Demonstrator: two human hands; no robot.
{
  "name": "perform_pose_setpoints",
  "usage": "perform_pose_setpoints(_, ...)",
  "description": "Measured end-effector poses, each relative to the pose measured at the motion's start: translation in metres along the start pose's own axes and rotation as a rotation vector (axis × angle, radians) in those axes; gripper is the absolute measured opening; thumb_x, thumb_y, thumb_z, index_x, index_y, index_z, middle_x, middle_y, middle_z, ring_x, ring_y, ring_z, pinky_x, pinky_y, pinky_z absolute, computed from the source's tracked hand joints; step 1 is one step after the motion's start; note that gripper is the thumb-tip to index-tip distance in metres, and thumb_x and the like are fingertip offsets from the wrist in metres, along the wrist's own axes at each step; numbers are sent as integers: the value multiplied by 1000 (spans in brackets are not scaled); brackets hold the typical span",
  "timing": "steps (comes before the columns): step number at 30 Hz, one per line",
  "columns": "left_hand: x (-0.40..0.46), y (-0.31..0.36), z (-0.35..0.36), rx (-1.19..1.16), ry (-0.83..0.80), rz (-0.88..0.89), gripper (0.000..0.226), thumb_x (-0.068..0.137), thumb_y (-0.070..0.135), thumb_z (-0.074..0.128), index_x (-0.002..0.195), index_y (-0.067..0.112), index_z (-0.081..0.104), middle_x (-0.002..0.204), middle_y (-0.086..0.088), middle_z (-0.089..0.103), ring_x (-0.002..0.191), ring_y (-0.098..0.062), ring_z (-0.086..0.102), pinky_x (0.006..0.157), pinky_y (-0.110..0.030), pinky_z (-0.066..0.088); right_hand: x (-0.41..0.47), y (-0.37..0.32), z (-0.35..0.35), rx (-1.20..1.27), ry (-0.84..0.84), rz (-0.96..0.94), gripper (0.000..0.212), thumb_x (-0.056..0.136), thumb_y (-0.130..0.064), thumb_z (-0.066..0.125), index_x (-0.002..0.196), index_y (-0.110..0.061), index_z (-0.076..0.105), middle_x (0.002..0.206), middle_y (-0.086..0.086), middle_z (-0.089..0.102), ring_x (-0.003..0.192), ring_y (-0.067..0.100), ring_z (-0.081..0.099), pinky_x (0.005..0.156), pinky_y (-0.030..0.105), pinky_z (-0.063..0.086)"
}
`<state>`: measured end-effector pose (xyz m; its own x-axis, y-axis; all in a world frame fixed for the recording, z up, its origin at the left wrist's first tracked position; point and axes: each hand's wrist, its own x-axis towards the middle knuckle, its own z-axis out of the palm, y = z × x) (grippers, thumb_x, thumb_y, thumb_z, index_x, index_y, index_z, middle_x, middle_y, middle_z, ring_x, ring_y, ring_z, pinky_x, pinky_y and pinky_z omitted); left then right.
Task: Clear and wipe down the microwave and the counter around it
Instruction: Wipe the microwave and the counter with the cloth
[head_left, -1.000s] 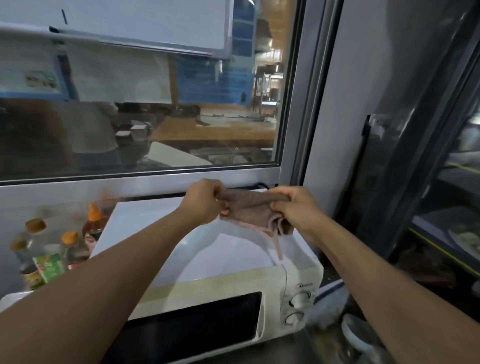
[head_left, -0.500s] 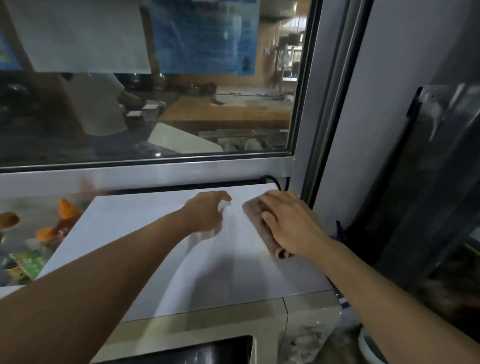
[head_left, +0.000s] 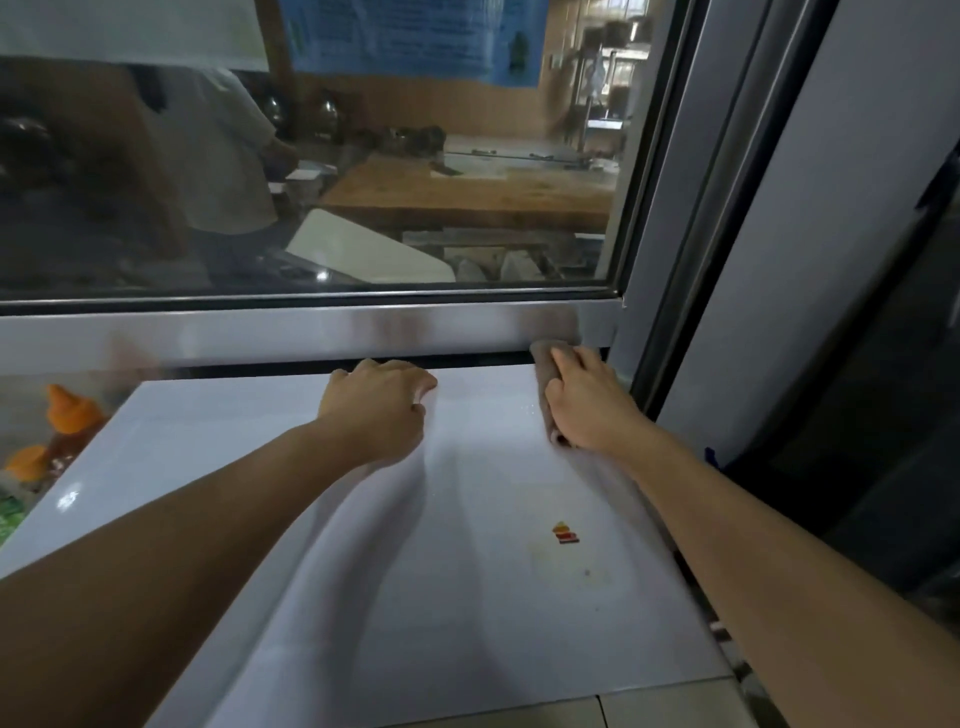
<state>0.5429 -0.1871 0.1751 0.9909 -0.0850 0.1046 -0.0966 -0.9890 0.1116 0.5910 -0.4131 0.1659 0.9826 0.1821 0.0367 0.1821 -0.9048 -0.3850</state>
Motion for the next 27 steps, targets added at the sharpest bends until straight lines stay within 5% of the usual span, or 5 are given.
perform_pose_setpoints(9,2,-8,-1,-59,-57,25,47,91,24,45,137,34,42,145,9,39,132,-22,34,106,-41,34,3,2,0,45,11,9,42,100,-27,24,140,-21,32,138,14,32,122,35,42,104,47,38)
perform_pose_setpoints(14,-16,-38,-9,-100,32,12,40,90,16,47,129,27,51,136,7,49,125,-19,42,104,-39,32,-8,2,-1,-78,22,-87,45,101,-24,24,146,-17,24,153,2,21,139,22,23,115,36,19)
perform_pose_setpoints(18,-34,-81,-9,-9,79,-72,34,90,20,49,122,30,56,132,6,51,124,-21,40,103,-41,35,3,-10,4,-163,96,-172,36,96,-14,30,130,-14,43,135,6,43,126,23,36,109,35,25)
perform_pose_setpoints(23,-42,-107,-4,-46,47,-46,37,93,24,46,128,36,49,136,9,46,123,-22,39,101,-44,40,11,-79,39,-230,88,-333,37,89,-10,47,125,-16,47,122,6,50,115,29,44,99,37,33)
perform_pose_setpoints(27,-43,-112,-5,-121,85,-36,33,91,18,49,122,28,54,126,7,55,112,-19,49,95,-39,45,15,-152,75,-167,65,-457,35,90,-20,41,124,-19,47,120,5,51,111,28,44,97,40,36)
